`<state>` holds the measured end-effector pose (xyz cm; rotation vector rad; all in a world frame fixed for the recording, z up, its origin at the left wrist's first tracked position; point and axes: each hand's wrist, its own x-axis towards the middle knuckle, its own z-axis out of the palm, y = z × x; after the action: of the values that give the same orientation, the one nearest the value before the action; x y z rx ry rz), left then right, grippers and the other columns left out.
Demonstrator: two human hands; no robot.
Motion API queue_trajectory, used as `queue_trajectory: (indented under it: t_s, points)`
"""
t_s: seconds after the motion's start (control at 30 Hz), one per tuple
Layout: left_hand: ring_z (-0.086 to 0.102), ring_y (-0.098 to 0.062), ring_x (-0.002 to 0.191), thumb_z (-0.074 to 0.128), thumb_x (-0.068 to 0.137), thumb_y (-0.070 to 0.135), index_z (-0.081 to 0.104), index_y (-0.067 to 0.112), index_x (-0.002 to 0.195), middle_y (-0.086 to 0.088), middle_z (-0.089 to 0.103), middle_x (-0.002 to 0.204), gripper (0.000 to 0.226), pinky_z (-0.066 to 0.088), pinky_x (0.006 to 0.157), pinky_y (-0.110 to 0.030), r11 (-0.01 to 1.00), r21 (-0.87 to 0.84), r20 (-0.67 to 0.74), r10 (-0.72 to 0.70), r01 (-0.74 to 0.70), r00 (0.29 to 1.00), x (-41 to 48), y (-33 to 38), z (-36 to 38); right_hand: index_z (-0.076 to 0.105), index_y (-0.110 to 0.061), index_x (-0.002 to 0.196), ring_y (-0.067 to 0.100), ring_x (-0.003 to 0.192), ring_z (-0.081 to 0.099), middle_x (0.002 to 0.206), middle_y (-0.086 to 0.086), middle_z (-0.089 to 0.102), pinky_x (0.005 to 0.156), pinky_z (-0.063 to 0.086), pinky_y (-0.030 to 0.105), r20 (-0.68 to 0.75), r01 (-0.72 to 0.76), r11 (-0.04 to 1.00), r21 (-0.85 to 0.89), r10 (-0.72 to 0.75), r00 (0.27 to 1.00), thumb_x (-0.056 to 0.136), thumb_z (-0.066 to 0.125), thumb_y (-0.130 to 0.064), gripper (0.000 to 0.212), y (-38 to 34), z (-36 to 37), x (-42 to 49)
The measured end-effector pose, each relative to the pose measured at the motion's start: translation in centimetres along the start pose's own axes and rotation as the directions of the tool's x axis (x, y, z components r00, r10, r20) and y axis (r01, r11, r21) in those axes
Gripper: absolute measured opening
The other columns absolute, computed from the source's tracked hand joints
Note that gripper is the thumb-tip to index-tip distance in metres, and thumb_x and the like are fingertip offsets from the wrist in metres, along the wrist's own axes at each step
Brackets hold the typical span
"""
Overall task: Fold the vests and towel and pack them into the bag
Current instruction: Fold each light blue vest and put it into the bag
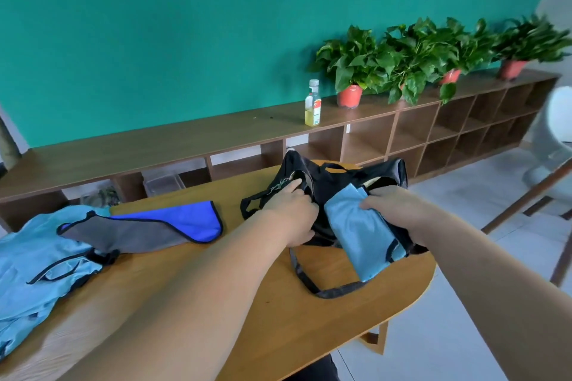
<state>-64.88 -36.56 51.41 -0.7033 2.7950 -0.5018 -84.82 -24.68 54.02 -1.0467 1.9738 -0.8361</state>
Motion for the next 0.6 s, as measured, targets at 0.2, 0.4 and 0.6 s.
queue_trajectory:
  t_s: [0.2, 0.4, 0.6]
  points:
    - [0.064, -0.025, 0.088, 0.038, 0.109, 0.045, 0.071, 0.015, 0.108, -0.002, 0.066, 0.096, 0.044, 0.054, 0.088, -0.045, 0.990, 0.075, 0.075, 0.118, -0.123, 0.990, -0.1, 0.3, 1.1, 0.049, -0.008, 0.083, 0.023, 0.067, 0.047, 0.075, 0.008, 0.048, 0.065, 0.036, 0.039, 0.021, 0.037, 0.957, -0.286, -0.033, 0.999, 0.087, 0.064, -0.027, 0.024, -0.2, -1.1, 1.3]
    - [0.061, -0.020, 0.073, 0.028, 0.112, 0.050, 0.063, 0.015, 0.085, -0.001, 0.065, 0.083, 0.057, 0.053, 0.072, -0.041, 0.968, -0.241, 0.110, 0.097, -0.068, 0.989, -1.9, 0.6, 0.1, 0.037, -0.020, 0.074, 0.023, 0.070, 0.033, 0.074, 0.006, 0.036, 0.069, 0.027, 0.043, 0.128, 0.078, 0.881, -0.467, -0.020, 0.992, 0.081, 0.061, -0.034, 0.029, -0.7, -0.8, 1.8]
    - [0.063, -0.028, 0.082, 0.056, 0.088, -0.013, 0.056, 0.008, 0.131, 0.002, 0.039, 0.130, 0.048, 0.048, 0.058, -0.041, 0.960, -0.251, 0.144, -0.086, 0.120, 0.986, 1.5, -1.6, -1.2, 0.038, -0.021, 0.071, 0.023, 0.065, 0.033, 0.070, 0.004, 0.035, 0.064, 0.027, 0.042, 0.225, 0.171, 0.764, -0.621, -0.035, 0.974, 0.084, 0.059, -0.037, 0.029, -1.9, -0.2, 2.5]
